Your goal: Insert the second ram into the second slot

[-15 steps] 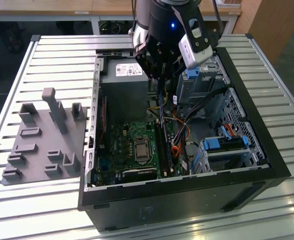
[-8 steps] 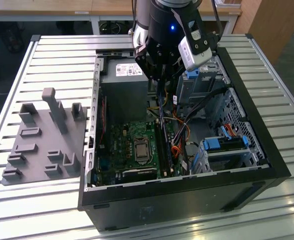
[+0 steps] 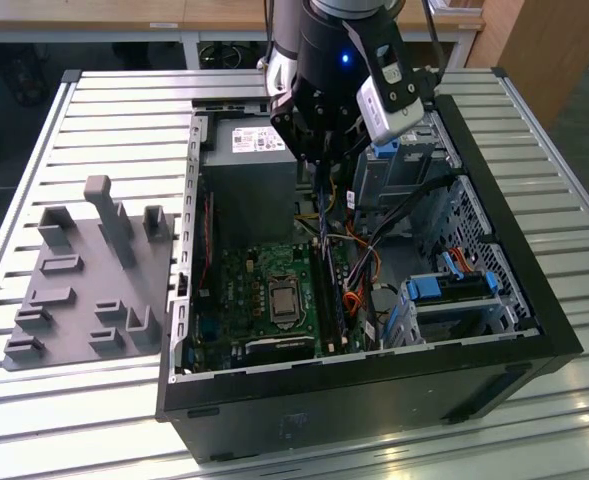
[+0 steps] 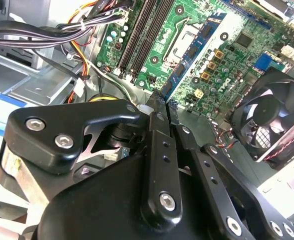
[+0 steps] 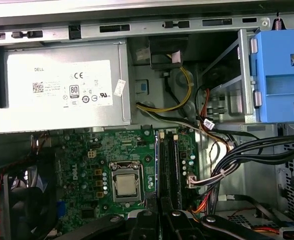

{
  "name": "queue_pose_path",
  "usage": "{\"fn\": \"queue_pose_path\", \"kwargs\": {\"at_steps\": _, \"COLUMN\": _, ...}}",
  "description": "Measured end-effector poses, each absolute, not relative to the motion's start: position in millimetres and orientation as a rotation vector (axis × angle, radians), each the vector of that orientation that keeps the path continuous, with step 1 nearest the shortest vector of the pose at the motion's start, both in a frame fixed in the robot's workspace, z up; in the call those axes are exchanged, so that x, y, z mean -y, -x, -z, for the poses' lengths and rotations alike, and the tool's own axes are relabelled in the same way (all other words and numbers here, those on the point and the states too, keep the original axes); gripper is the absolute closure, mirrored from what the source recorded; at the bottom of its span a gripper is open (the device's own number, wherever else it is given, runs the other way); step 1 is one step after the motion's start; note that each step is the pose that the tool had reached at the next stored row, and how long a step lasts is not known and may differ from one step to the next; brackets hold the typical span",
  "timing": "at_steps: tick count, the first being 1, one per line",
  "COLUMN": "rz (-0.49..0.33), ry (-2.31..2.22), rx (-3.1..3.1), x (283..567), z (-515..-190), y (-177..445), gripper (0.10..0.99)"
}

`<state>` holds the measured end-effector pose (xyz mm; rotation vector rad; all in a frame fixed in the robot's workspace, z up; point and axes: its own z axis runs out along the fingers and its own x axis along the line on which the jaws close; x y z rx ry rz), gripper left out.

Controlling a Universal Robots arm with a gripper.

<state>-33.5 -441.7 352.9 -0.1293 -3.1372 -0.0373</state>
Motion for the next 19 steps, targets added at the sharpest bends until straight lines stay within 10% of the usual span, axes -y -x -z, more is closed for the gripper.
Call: {"fn": "queue_pose_path", "kwargs": {"at_steps": 19, "rz": 0.037, "ry": 0.129, "rx": 3.137, "x": 441.8, "z": -346.5, "y": 33.6, "gripper": 0.949}}
